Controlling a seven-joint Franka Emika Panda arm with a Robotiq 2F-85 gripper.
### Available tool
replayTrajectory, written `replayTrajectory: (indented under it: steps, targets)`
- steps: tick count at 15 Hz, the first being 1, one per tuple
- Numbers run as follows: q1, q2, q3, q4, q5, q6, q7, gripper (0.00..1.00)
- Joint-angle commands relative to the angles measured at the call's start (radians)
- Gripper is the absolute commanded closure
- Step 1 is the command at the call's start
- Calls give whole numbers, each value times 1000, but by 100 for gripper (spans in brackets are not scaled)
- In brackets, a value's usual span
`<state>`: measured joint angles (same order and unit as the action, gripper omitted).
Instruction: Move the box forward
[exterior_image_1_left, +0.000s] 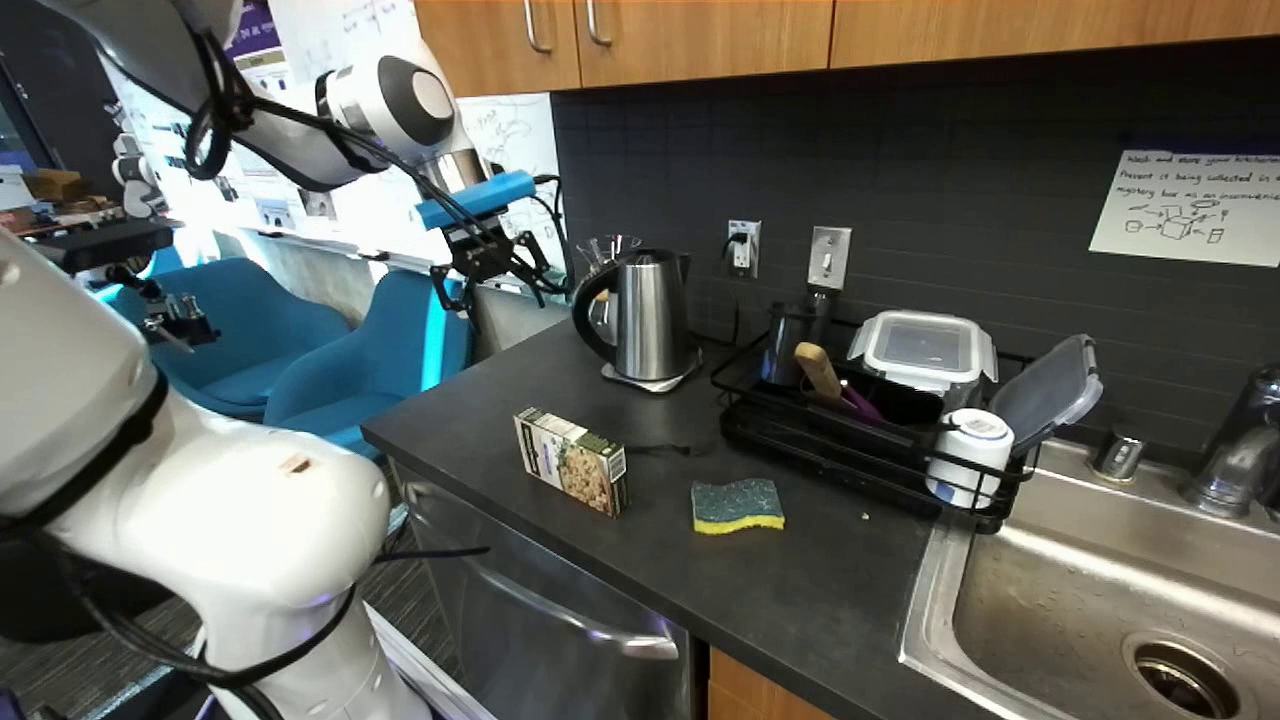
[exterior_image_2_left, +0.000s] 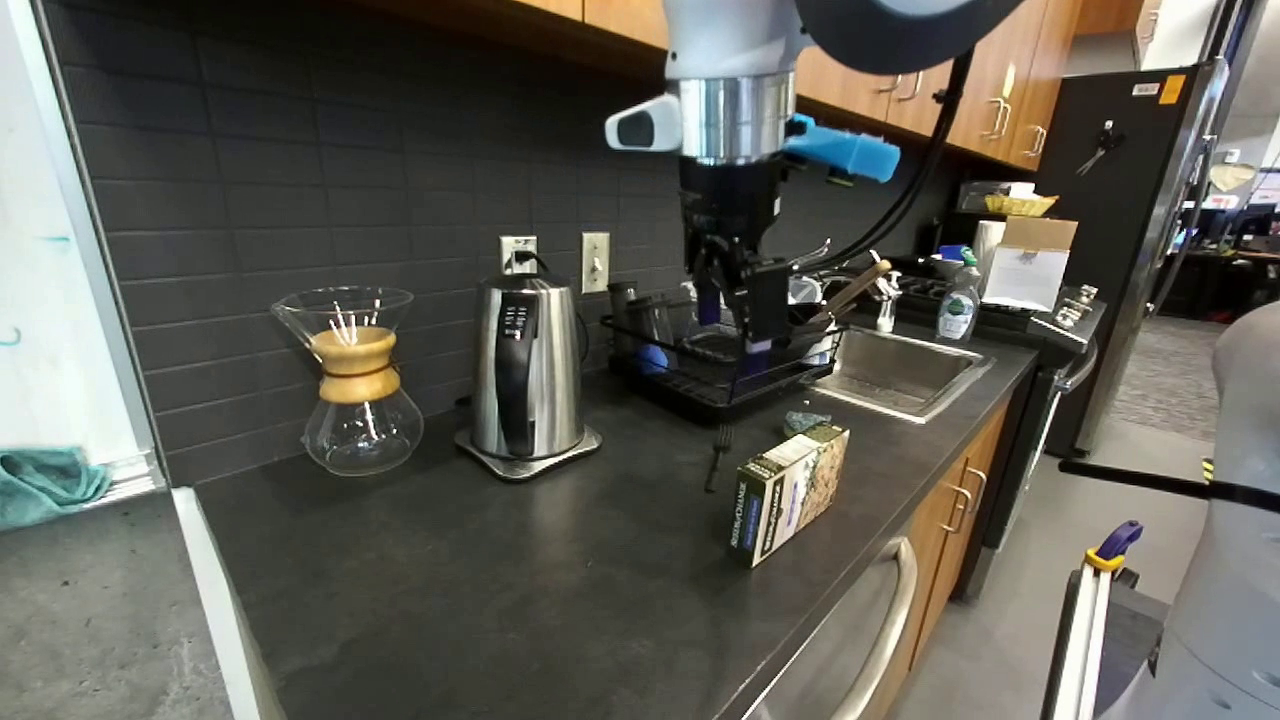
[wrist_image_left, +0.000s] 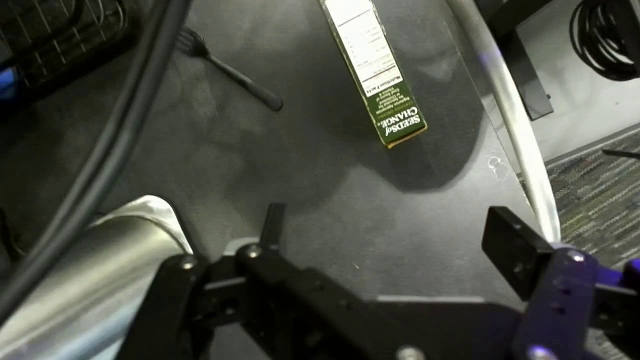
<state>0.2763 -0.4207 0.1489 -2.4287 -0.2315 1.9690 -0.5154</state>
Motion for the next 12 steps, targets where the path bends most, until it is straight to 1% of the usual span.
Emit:
replayTrajectory:
  steps: [1,5,12]
  targets:
    - [-39,-78,-40,-50,23,11,106,0]
    - [-87,-121,-58,-74,26,9,255,0]
    - [-154,-165,-39,-101,41,19,571,0]
